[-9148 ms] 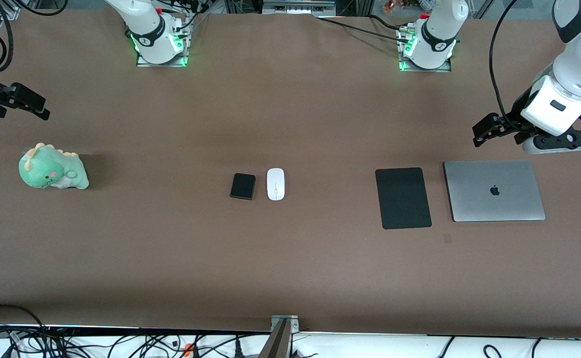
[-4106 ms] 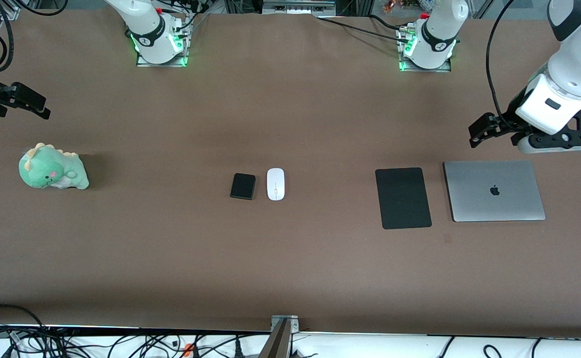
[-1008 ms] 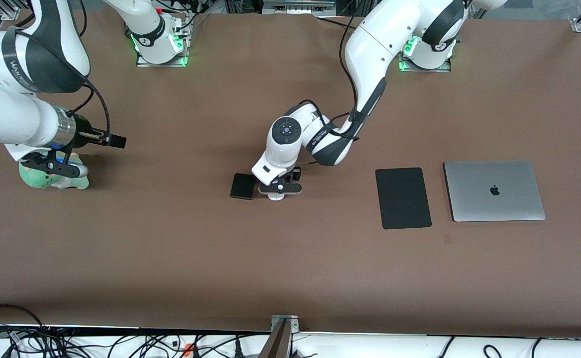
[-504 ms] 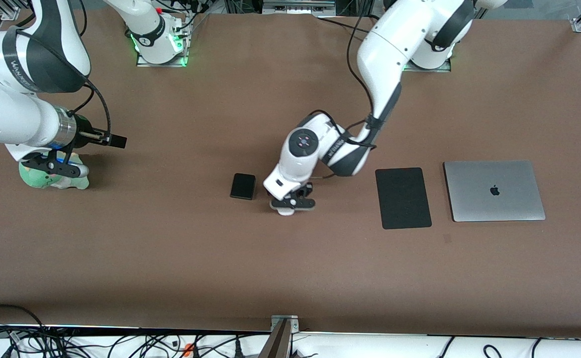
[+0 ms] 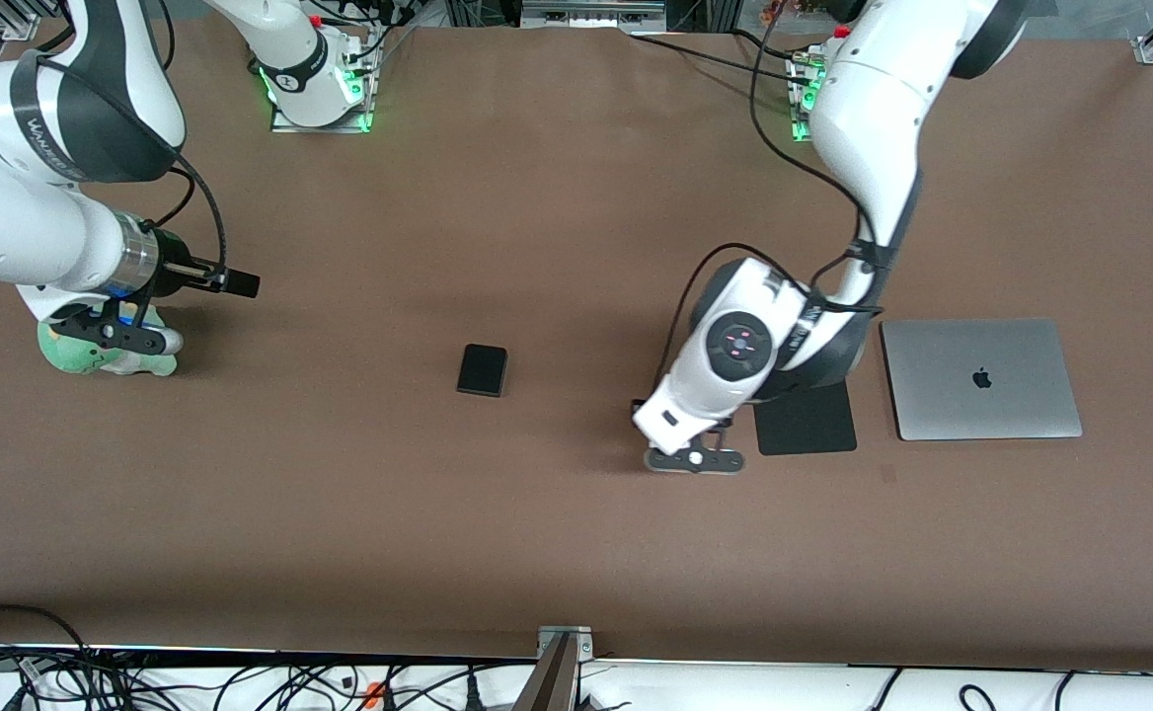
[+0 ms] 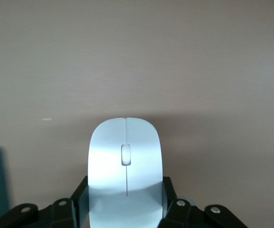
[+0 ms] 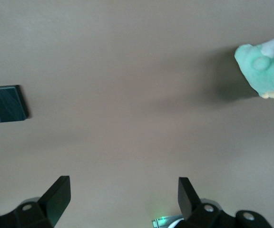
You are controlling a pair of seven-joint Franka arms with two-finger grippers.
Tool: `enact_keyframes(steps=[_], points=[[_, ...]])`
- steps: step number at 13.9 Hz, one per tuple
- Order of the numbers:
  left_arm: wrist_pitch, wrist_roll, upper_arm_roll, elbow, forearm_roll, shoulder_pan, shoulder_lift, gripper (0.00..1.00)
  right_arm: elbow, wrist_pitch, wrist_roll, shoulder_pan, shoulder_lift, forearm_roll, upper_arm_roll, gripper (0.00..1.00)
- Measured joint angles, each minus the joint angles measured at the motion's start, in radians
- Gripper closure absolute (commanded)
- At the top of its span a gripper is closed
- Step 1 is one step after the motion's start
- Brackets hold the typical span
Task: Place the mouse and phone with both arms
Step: 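Carry the mouse onto the mouse pad while the right gripper reaches the phone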
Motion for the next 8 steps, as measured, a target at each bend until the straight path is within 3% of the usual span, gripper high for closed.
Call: enact_keyframes(steps=[4,8], points=[[0.036,0.083,0.000,-0.278,0.000,0.121,-0.169,1.00,-0.001,0.128,0.026,0.072,0.049,0.137,0.002,0.00],[0.076,0.168,-0.001,-0.511,0.000,0.233,-0.272,1.00,-0.002,0.303,0.122,0.181,0.117,0.159,0.004,0.00]])
